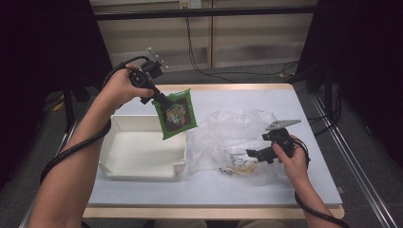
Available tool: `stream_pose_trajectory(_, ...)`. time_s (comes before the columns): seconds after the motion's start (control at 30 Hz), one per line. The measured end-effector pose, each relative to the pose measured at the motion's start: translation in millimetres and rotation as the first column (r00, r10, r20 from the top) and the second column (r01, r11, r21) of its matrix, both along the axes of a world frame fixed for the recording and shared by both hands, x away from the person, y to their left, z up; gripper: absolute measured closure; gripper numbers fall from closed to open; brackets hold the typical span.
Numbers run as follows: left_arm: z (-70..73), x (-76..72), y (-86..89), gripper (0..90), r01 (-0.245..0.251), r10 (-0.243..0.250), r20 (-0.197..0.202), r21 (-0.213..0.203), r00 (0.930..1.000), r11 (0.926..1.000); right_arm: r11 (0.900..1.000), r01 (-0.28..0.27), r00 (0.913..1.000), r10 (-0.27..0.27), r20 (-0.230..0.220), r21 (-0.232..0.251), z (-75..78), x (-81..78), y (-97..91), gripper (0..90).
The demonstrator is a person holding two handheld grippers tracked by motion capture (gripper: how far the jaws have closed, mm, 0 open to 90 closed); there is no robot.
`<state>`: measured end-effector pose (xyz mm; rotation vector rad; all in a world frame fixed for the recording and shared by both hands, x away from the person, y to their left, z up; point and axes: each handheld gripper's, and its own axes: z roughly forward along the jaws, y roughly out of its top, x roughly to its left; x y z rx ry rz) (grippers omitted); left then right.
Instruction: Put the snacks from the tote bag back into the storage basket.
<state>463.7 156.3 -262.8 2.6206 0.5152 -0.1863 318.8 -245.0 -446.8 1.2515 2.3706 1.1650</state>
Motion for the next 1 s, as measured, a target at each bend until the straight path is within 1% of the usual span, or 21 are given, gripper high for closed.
stream_pose_trajectory(0.03,0.0,0.0,0.0,74.7,0.0,0.0,0.0,0.0,1.0,1.0,1.0,0.0,1.0,0.0,0.0,0.0,0.0,0.0,0.0,2.2)
stream_pose_trajectory(0.07,-1.9,-1.1,1.3,74.7,-0.034,0.034,0.002,-0.027,0.9994,0.9991,1.0,0.007,0.9999,-0.007,-0.009,-0.004,0.5,-0.1,-0.4,2.2)
stream_pose_trajectory(0.1,-0.8,1.2,4.6,74.7,-0.01,0.01,0.0,-0.001,0.9999,0.9999,1.0,0.008,0.9999,-0.008,-0.006,-0.003,0.8,-0.1,-0.9,2.2)
stream_pose_trajectory(0.13,-1.5,3.7,8.8,74.7,0.006,-0.006,0.011,0.008,0.9999,1.0,1.0,0.004,1.0,-0.004,-0.003,0.006,1.3,-0.4,-1.1,2.2)
stream_pose_trajectory(0.2,-2.3,3.9,10.2,74.7,-0.003,0.003,0.013,0.009,0.9999,1.0,1.0,0.004,1.0,-0.004,-0.004,0.006,1.5,-0.7,-1.0,2.2)
stream_pose_trajectory(0.23,-4.8,2.5,10.2,74.7,-0.028,0.028,0.007,-0.013,0.9996,0.9995,1.0,0.005,1.0,-0.005,-0.003,0.007,1.7,-1.1,-0.8,2.2)
stream_pose_trajectory(0.3,-8.6,6.6,14.6,74.7,-0.007,0.007,-0.001,-0.001,1.0,1.0,0.9999,0.007,1.0,-0.007,-0.005,0.01,1.9,-1.4,-0.6,2.2)
stream_pose_trajectory(0.4,-13.7,8.6,16.3,74.7,-0.017,0.017,0.003,-0.009,0.9999,0.9998,0.9999,0.003,1.0,-0.003,-0.007,0.015,2.0,-1.5,-0.4,2.2)
stream_pose_trajectory(0.43,-14.7,10.4,16.9,74.7,-0.001,0.001,0.007,-0.002,1.0,1.0,0.9999,0.001,0.9999,-0.001,-0.011,0.015,2.3,-1.8,-0.3,2.2)
stream_pose_trajectory(0.47,-16.3,11.0,17.4,74.7,0.005,-0.005,-0.002,0.009,1.0,0.9999,0.9999,0.002,1.0,-0.002,-0.008,0.015,2.2,-1.8,-0.1,2.2)
stream_pose_trajectory(0.53,-20.4,12.6,17.7,74.6,0.004,-0.004,0.005,0.026,1.0,0.9996,0.9998,-0.002,1.0,0.002,-0.004,0.017,2.4,-1.6,-0.4,2.2)
stream_pose_trajectory(0.57,-22.7,13.4,17.8,74.6,0.01,-0.01,-0.002,0.031,1.0,0.9995,0.9998,0.0,1.0,0.0,-0.005,0.02,2.6,-1.9,-0.3,2.2)
stream_pose_trajectory(0.6,-27.1,16.0,18.9,74.5,0.028,-0.028,-0.006,0.057,0.9996,0.998,0.9998,0.0,1.0,0.0,-0.003,0.022,2.3,-1.6,-0.8,2.2)
stream_pose_trajectory(0.63,-30.9,15.8,18.6,74.5,0.008,-0.007,-0.011,0.037,0.9999,0.9993,0.9997,-0.001,1.0,0.001,-0.004,0.023,1.9,-1.3,-1.1,2.2)
stream_pose_trajectory(0.67,-30.9,15.8,18.6,74.4,0.008,-0.007,-0.011,0.037,0.9999,0.9993,0.9997,-0.001,1.0,0.001,-0.004,0.023,1.9,-1.3,-1.1,2.2)
stream_pose_trajectory(0.8,-42.9,18.4,17.7,74.4,0.019,-0.018,-0.016,0.065,0.9997,0.9977,0.9997,-0.002,1.0,0.002,-0.008,0.024,1.7,-1.4,-1.2,2.2)
stream_pose_trajectory(0.83,-46.2,19.1,16.9,74.4,0.03,-0.029,-0.01,0.071,0.9995,0.997,0.9997,-0.003,1.0,0.003,-0.007,0.025,1.8,-1.5,-1.1,2.2)
stream_pose_trajectory(0.87,-49.1,19.7,16.1,74.3,0.032,-0.031,-0.014,0.074,0.9994,0.9967,0.9997,-0.003,1.0,0.003,-0.002,0.025,1.9,-1.5,-0.8,2.2)
stream_pose_trajectory(0.9,-51.1,20.8,15.5,74.4,0.046,-0.045,-0.013,0.09,0.9989,0.9949,0.9997,-0.002,1.0,0.002,-0.002,0.026,1.9,-1.5,-0.8,2.2)
stream_pose_trajectory(0.93,-53.7,20.8,14.4,74.4,0.042,-0.042,-0.008,0.089,0.9991,0.9952,0.9997,-0.002,1.0,0.002,-0.002,0.026,1.9,-1.5,-0.8,2.2)
stream_pose_trajectory(1.0,-57.2,23.1,13.1,74.3,0.047,-0.045,-0.017,0.084,0.9988,0.9953,0.9996,-0.003,1.0,0.003,-0.009,0.027,1.8,-1.7,-0.4,2.2)
